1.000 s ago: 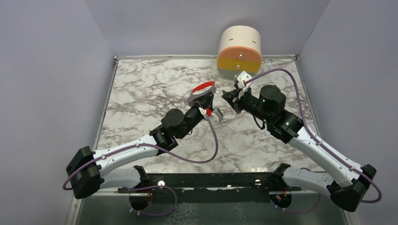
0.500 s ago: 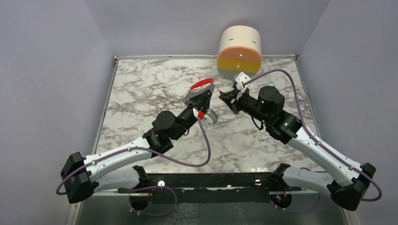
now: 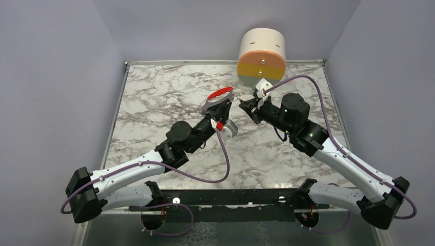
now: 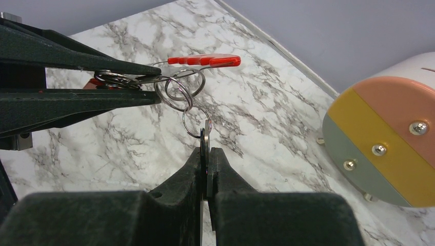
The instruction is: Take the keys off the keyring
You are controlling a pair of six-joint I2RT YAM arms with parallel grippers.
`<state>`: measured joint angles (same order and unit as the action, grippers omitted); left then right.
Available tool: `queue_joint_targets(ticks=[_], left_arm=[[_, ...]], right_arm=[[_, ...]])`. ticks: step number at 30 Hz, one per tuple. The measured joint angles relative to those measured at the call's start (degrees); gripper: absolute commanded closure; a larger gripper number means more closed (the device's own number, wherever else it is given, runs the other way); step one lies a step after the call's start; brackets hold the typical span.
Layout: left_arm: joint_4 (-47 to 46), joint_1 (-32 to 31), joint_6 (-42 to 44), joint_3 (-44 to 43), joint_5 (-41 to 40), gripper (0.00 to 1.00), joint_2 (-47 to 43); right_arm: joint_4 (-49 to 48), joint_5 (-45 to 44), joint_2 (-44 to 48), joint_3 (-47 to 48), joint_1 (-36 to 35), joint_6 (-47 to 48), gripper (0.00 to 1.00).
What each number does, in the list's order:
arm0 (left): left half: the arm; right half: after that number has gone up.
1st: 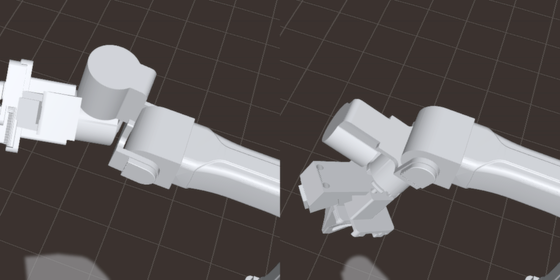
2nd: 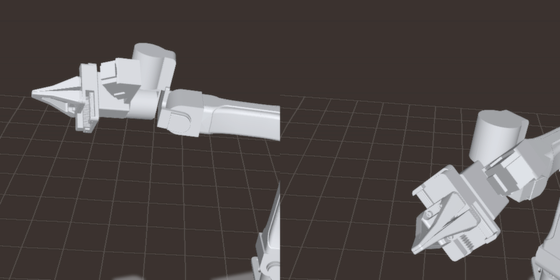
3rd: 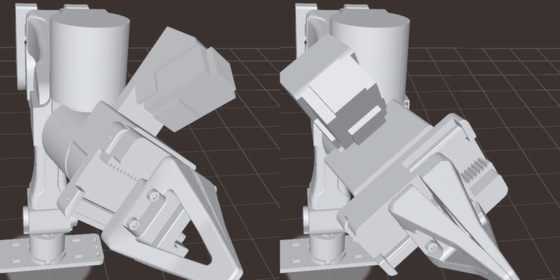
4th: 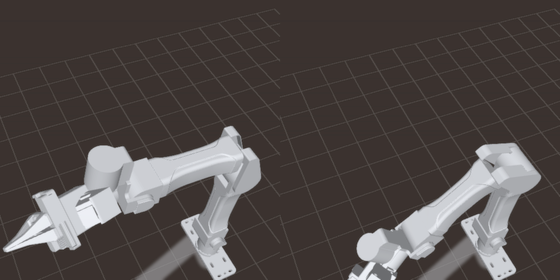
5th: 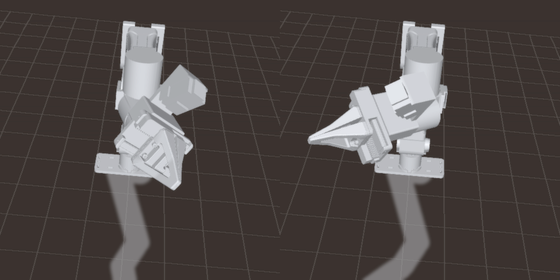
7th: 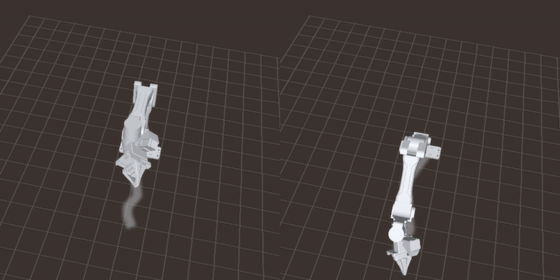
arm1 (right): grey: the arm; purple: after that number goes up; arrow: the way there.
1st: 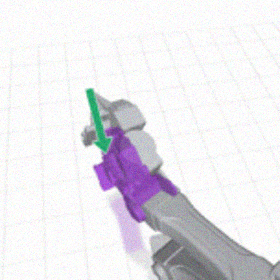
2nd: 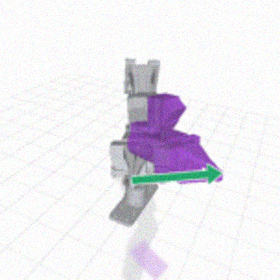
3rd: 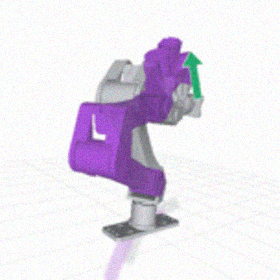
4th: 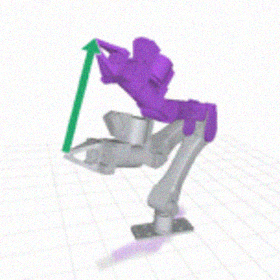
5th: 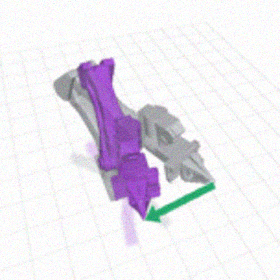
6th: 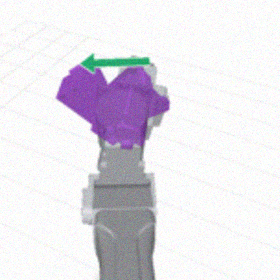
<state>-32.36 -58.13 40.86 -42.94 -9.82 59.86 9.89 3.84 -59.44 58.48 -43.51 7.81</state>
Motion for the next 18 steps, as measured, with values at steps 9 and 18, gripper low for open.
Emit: queue_joint_targets(ticks=[9,18], left_arm=[[0.35,0.04,0.0,0.0,-0.02,1.0,0.0],[0.35,0.17,-0.02,0.0,-0.02,1.0,0.28]], right_arm=[[0.04,0.04,-0.66,0.5,0.07,0.35,0.98],[0.13,1.18,-1.05,2.99,0.11,1.07,0.98]])
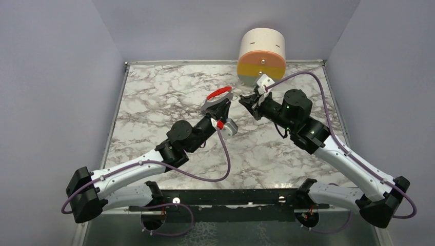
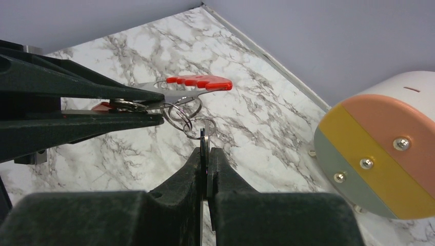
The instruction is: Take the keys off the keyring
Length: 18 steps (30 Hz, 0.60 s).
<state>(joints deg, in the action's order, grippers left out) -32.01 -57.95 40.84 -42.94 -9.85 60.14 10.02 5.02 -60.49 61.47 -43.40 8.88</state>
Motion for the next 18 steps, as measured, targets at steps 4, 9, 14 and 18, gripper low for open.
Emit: queue_joint_targets(ticks=[4,9,14,18], left_arm=[[0.04,0.09,0.0,0.0,0.0,1.0,0.33],[0.07,0.09,-0.02,-0.02,0.0,1.0,0.63],[0.48,0.09,-0.02,-0.02,0.0,1.0,1.09],[0.48,0.09,-0.02,-0.04,0.0,1.0,1.31]], right_arm=[[0.04,0.83,-0.59,0.74,0.0,0.11,0.98],[0.37,2.38,-1.77,1.07,0.0,0.42,0.98],[0.72,2.97,-2.49,1.25,0.13,0.48,0.98],[0.74,3.02,-2.49,1.27,0.13,0.55,0.98]])
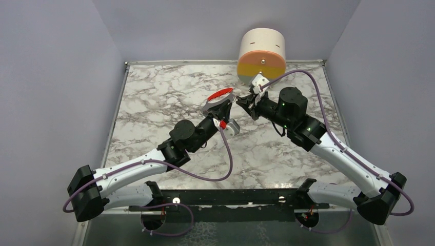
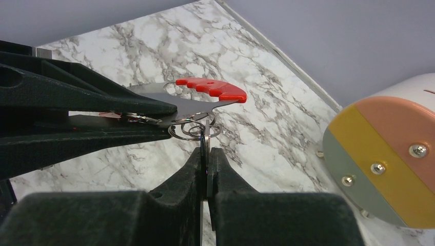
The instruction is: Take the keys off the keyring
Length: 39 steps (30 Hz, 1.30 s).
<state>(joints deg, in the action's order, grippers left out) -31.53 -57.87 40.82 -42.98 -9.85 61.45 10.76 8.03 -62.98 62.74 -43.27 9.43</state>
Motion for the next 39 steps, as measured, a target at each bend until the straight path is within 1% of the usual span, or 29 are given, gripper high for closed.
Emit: queue_joint_targets(ticks=[26,39], left_arm=[[0.09,0.0,-0.22,-0.09,0.63,1.0,0.81],[0.13,0.04,-0.61,0.31,4.13,1.0,-2.4]], right_arm=[[-0.04,-0.9,0.09,0.0,-0.17,0.94,0.98],[-2.25,-1.6,0.87,-0.02,-0.31,1.4,0.98]])
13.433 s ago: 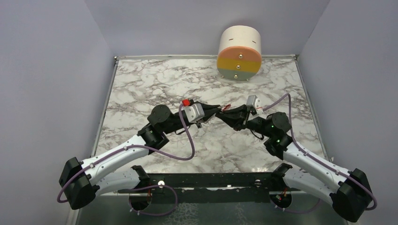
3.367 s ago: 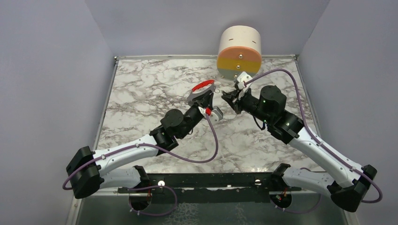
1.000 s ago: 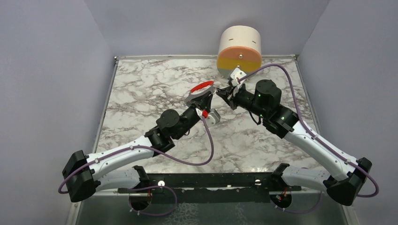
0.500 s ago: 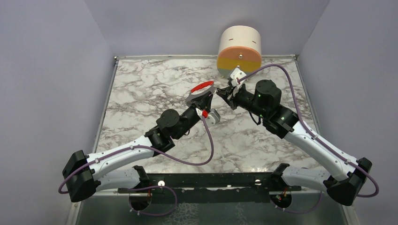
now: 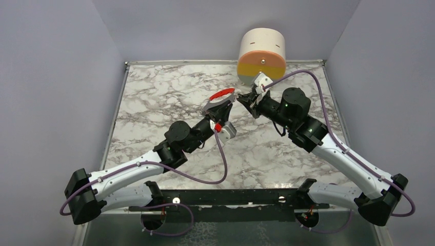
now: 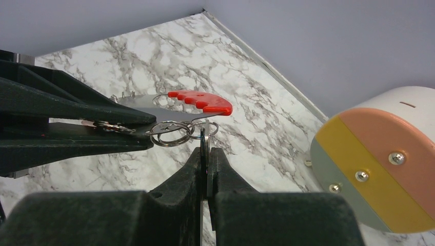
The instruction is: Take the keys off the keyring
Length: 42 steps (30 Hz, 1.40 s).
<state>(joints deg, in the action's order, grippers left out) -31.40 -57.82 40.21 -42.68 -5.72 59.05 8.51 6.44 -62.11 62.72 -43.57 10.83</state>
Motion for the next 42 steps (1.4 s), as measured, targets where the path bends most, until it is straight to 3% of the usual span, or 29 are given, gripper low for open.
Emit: queue_joint_targets(ticks=[21,30,33,42], left_arm=[[3.37,0.07,0.02,-0.92,-0.13,1.0,1.97],[2.32,0.07,-1.79,-2.14,-4.9,1.0,2.1],[1.99,0.0,-2.67,-2.86,-6.1,0.81,2.64],[1.46,0.0,-5.9,-3.8,-5.75,0.65,3.89]], right_arm=[[1.36,0.63,0.87,0.0,-0.31,0.39,0.98],[1.36,0.63,3.04,-0.04,-0.98,0.39,0.98],[1.33,0.61,3.54,-0.33,-1.2,0.39,0.98],[1.29,0.11,3.69,-0.37,-1.51,0.42,0.98]])
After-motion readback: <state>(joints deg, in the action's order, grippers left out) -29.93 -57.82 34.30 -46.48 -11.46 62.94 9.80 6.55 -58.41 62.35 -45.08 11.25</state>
